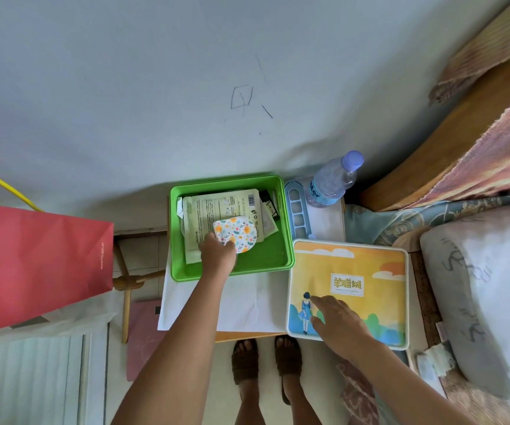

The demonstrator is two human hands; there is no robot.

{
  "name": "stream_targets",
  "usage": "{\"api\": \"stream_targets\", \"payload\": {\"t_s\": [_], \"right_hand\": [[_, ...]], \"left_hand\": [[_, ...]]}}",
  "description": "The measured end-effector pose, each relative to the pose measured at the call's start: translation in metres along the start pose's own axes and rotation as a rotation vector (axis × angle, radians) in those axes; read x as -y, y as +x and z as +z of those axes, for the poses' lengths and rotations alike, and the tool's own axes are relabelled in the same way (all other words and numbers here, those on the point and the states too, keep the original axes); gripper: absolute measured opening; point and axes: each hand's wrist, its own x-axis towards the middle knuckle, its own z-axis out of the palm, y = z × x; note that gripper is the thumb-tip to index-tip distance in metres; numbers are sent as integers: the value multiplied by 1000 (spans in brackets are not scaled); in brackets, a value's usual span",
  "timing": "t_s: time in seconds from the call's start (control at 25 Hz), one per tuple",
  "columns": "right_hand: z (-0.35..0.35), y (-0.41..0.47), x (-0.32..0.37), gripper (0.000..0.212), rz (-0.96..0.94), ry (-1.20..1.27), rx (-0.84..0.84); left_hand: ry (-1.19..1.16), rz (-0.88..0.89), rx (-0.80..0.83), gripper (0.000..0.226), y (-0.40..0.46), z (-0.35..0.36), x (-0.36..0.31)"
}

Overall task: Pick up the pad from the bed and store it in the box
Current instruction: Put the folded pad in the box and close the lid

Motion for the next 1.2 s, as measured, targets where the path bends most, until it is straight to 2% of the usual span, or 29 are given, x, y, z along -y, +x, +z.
{"api": "stream_targets", "payload": {"t_s": [0.12, 0.2, 0.32, 0.4, 0.48, 0.6, 0.68, 0.76, 0.8, 0.96, 1.08, 1.2], "right_hand": [[-2, -5, -1, 46, 0, -3, -14], [-4, -7, -5, 45, 5, 1, -11], [-2, -12, -11, 46, 13, 17, -7], [-2, -13, -17, 46, 25, 27, -14], [2, -14, -42, 45, 51, 25, -35], [3, -14, -51, 44, 31, 5, -74], [1, -16, -57, 43, 22, -3, -102], [-5, -17, -66, 43, 30, 0, -131], [-9, -19, -69, 43, 43, 0, -148], [-26, -31, -72, 45, 61, -59, -220], [-41, -41, -67, 56, 50, -142, -262], [-50, -43, -47, 84, 33, -218, -311]], "left_hand": [[114, 224, -86, 46, -39, 4, 11], [136, 320, 48, 38, -72, 19, 31], [194, 193, 357, 34, -105, 53, 59], [206, 114, 422, 35, -103, 72, 63], [179, 72, 403, 32, -104, 105, 65], [137, 50, 296, 24, -96, 109, 61], [152, 76, 315, 10, -93, 105, 61], [151, 125, 362, 35, -95, 101, 59], [131, 129, 388, 40, -100, 97, 57], [39, 179, 411, 40, -118, 83, 57], [-46, 219, 340, 31, -122, 64, 58], [-198, 196, 226, 30, -112, 23, 63]]}}
